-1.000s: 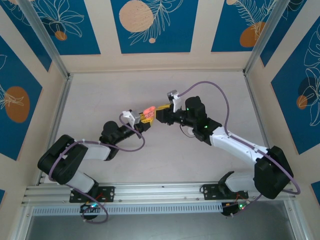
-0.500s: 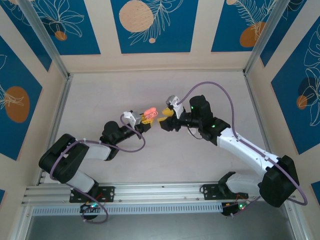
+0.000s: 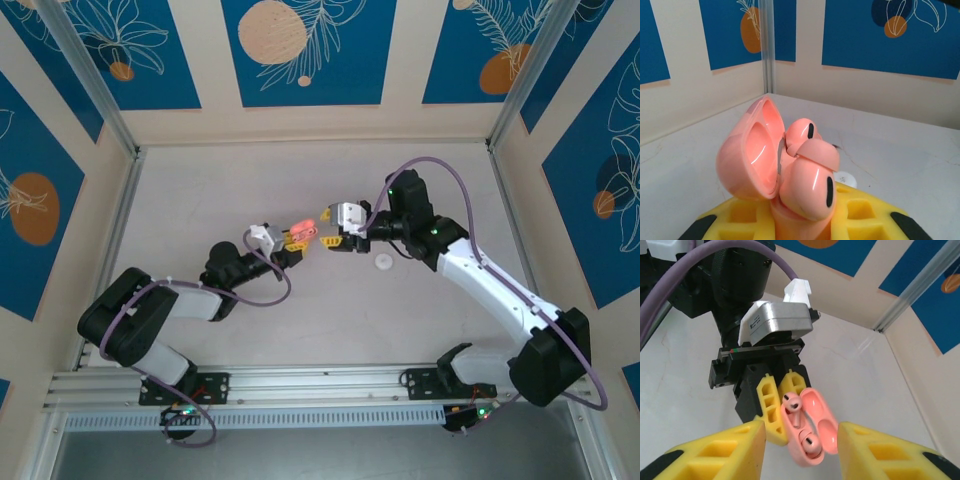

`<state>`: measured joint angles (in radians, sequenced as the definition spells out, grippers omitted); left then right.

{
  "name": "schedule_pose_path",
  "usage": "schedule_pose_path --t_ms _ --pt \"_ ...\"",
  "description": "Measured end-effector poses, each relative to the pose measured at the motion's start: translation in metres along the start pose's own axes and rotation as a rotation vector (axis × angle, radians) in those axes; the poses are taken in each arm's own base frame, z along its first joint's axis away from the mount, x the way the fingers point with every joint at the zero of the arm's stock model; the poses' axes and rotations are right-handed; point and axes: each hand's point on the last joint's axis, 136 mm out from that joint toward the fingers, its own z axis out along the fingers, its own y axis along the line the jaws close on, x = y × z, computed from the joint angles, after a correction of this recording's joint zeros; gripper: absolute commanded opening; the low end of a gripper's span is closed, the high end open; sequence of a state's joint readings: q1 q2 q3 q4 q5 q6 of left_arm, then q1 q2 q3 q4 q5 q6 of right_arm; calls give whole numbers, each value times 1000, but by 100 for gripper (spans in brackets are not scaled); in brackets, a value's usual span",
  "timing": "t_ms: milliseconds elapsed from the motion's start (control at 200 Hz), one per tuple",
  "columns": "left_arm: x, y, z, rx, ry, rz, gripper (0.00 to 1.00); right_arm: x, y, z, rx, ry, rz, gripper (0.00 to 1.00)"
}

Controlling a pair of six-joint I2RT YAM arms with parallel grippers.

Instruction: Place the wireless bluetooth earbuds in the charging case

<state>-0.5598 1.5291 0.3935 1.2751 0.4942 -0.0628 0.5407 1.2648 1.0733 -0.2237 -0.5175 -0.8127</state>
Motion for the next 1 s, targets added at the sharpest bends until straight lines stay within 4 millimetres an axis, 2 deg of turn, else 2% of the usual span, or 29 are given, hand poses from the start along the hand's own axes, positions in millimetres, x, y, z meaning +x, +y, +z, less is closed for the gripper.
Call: schedule_pose_path --t_ms 455,740,1000 --pt "3 -2 -2 3 34 21 0 10 9 44 -164 29 -152 32" --pt "6 -2 -2 3 44 20 0 19 15 53 -213 54 -170 29" --pt "0 -3 -3 3 34 28 0 31 18 59 -239 87 -170 30"
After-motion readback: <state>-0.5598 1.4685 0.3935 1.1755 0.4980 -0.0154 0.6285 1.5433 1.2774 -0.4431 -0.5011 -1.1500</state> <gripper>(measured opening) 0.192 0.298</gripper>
